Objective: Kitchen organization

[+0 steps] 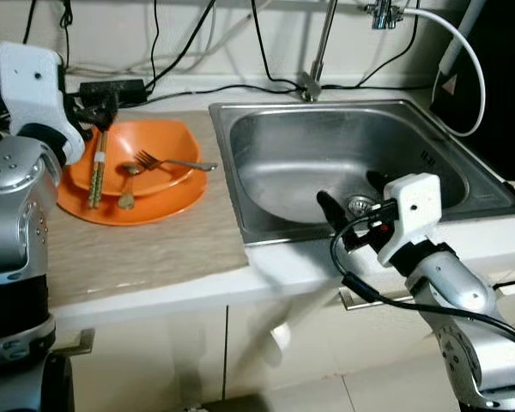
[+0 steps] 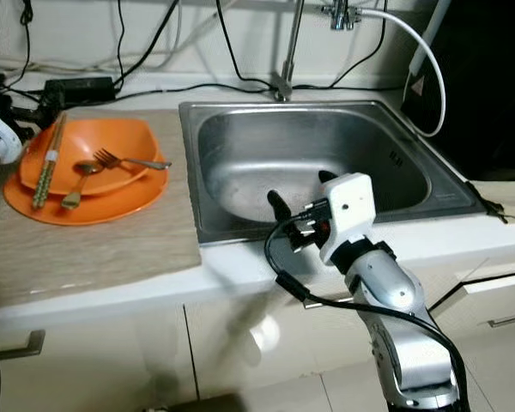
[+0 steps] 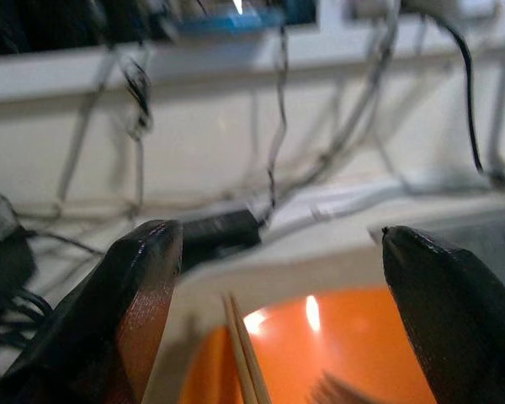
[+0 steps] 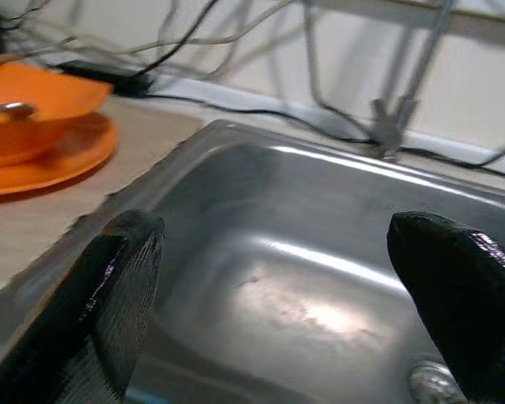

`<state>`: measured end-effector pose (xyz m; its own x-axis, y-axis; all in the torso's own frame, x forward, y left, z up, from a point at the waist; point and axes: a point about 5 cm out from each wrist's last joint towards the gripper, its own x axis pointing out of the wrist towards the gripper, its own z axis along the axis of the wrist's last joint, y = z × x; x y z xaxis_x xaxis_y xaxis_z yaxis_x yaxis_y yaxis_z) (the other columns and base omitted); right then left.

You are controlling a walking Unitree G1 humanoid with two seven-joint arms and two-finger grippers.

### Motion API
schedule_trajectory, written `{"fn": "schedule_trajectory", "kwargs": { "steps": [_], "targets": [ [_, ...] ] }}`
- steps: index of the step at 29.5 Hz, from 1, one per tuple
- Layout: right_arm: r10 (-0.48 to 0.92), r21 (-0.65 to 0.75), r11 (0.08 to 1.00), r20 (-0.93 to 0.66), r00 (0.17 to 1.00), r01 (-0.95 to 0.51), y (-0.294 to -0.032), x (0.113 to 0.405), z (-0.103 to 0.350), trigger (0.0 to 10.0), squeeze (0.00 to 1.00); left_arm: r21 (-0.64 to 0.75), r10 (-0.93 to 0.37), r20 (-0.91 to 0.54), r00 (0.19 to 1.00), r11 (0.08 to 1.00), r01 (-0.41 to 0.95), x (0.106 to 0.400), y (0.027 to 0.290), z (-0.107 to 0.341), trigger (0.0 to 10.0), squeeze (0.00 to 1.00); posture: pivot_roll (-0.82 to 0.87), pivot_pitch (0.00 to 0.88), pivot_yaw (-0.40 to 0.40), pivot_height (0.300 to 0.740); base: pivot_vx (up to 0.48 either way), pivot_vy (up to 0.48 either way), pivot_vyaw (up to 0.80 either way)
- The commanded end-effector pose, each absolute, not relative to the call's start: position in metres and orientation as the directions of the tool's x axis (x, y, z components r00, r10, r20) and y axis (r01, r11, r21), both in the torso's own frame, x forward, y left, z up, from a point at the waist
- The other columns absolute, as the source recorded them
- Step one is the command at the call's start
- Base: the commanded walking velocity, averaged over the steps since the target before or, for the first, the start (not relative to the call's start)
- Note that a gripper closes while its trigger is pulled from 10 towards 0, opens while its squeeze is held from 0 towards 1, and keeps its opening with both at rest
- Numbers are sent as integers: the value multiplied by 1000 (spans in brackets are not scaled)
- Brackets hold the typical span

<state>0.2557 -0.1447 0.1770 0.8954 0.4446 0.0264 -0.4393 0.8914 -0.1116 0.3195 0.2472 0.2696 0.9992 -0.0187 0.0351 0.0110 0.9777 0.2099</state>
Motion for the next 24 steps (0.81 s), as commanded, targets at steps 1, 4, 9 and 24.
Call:
{"fn": "schedule_trajectory", "kwargs": {
  "steps": [1,4,9,24],
  "targets": [
    [498,-113,864,36,867,-491,-142,257,185,10000,0,202,-85,-47,995,975,92,325,240,269,10000,0,23,30,-58,740,0,0,0],
    [570,-114,818,32,821,-564,-138,254,188,10000,0,192,-111,-107,988,973,130,327,241,265,10000,0,21,30,-56,740,0,0,0],
    [728,-95,681,-19,686,-726,-135,241,191,10000,0,144,-167,-283,945,966,214,333,255,261,10000,1000,27,24,-67,740,0,0,0],
    [788,-116,596,-105,607,-794,-133,232,189,10000,0,325,-15,-436,900,930,172,348,274,267,10000,0,20,11,-61,740,0,0,0]
  ]
}}
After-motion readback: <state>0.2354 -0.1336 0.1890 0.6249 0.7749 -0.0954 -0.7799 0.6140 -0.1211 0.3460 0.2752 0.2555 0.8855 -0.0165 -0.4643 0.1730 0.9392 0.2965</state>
